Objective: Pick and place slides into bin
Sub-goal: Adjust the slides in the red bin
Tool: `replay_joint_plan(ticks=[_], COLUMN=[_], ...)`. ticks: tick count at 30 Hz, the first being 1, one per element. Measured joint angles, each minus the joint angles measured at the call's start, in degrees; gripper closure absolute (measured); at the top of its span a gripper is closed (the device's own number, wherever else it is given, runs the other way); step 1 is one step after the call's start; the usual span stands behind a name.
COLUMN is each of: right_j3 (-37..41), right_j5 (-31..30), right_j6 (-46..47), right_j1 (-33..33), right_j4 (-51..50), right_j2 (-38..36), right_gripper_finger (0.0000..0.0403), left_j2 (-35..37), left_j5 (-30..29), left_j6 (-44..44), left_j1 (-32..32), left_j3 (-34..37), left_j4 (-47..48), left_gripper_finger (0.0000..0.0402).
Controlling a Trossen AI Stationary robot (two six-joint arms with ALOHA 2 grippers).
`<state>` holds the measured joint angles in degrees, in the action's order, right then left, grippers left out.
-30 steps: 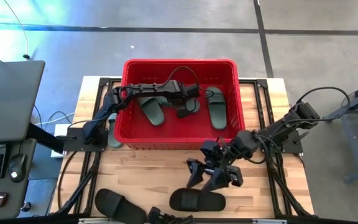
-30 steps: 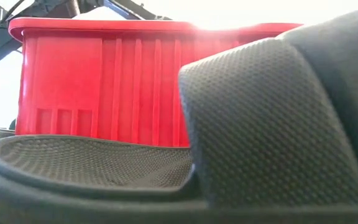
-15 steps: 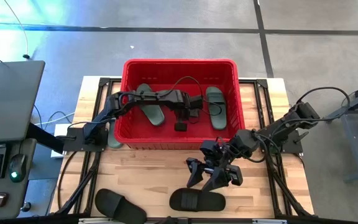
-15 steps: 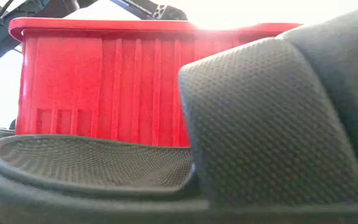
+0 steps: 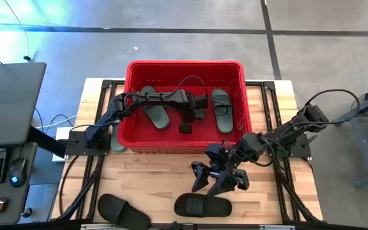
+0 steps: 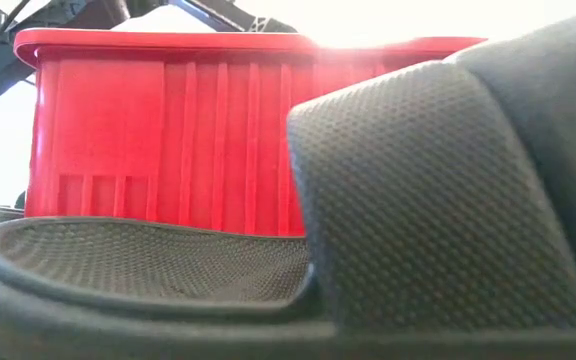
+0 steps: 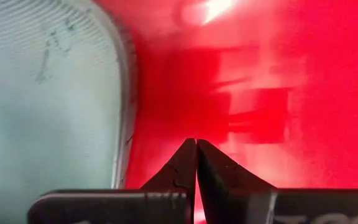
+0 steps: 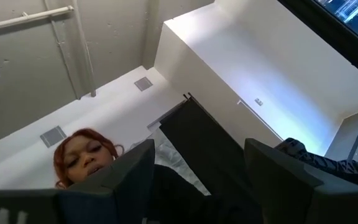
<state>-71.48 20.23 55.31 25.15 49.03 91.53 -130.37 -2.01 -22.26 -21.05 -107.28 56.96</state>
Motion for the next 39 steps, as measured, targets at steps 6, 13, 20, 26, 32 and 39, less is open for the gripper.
replay_joint_plan(ticks=[6, 13, 20, 26, 32, 39], right_j3=[0.0, 0.0, 0.0, 0.0, 0.0, 0.0], right_j5=[2.8, 7.9, 13.9, 16.4, 18.8, 20.9], right_j6=[0.0, 1.2, 1.8, 4.0, 6.0, 8.1], right_j1=[-1.3, -4.7, -6.4, -7.5, -7.9, -10.5], right_j4=[0.0, 0.2, -0.3, -0.6, -0.9, -2.1], right_j2=[-0.6, -2.1, -2.8, -4.0, -4.3, -4.3], right_gripper_finger=[0.0165, 0.0165, 0.0165, 0.0165, 0.0165, 0.0165], left_j2=[0.0, -0.3, -0.4, -0.4, -0.4, -0.4], left_j5=[6.7, 12.8, 17.9, 17.9, 17.6, 24.8], left_j6=[0.2, -2.8, -3.5, -3.5, -2.7, -1.4], left_j1=[0.0, 0.1, 0.1, 0.1, 0.5, 0.8], left_j3=[0.0, 0.0, 0.0, 0.0, 0.0, 0.0], left_j4=[0.0, -2.7, -4.9, -4.8, -4.6, -4.6], left_gripper_finger=[0.0398, 0.0398, 0.0377, 0.0307, 0.0223, 0.0167])
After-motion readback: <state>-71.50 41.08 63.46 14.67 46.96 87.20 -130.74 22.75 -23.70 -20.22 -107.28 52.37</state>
